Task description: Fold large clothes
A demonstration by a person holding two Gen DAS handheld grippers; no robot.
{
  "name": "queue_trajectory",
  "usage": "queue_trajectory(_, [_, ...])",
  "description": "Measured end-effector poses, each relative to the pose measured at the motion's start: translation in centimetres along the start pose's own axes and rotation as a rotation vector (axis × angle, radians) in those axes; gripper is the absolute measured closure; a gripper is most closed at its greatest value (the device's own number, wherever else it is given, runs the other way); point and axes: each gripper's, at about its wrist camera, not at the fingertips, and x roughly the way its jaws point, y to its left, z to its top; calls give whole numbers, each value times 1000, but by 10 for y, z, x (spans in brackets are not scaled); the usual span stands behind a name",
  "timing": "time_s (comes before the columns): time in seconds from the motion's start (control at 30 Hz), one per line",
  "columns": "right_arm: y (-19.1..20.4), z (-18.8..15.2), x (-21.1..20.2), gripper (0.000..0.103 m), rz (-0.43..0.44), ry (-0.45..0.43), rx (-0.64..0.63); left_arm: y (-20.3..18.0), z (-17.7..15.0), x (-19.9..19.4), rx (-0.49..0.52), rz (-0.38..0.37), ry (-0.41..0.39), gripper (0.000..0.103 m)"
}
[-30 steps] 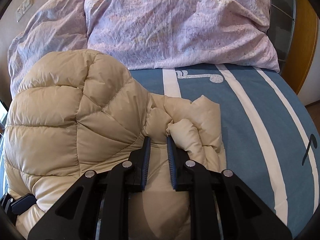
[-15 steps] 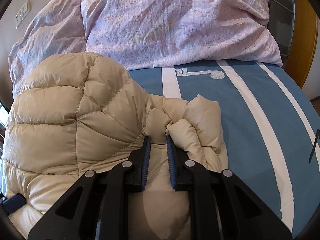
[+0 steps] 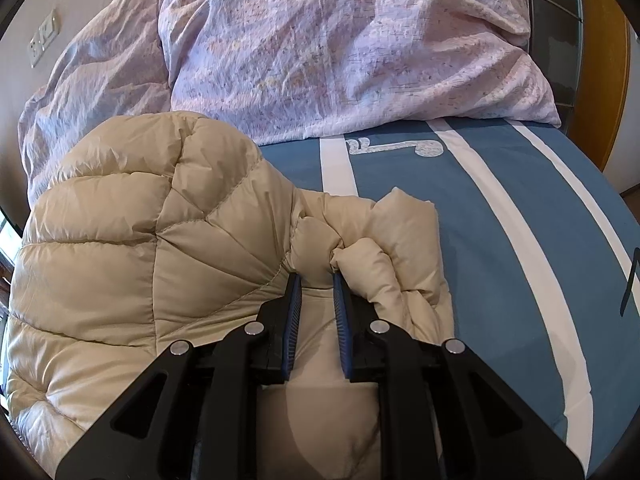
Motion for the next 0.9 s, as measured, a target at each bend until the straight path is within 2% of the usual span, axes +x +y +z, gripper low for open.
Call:
queue_trajectory(0.37, [-3,-1,0,87,15,-10,7,12,24,46,39,42,48,16])
queue_trajectory(0.6, [-3,-3,-1,87,22,-20,17,12,16,75,35,46,87,14])
queue_trajectory(0.73, [-4,-3,-1,87,22,-25,25,12,9,89,40,69,99,10])
queue_trajectory(0.9, [-4,-3,-1,87,19,-30,33,15,6,100,17,57,113,6])
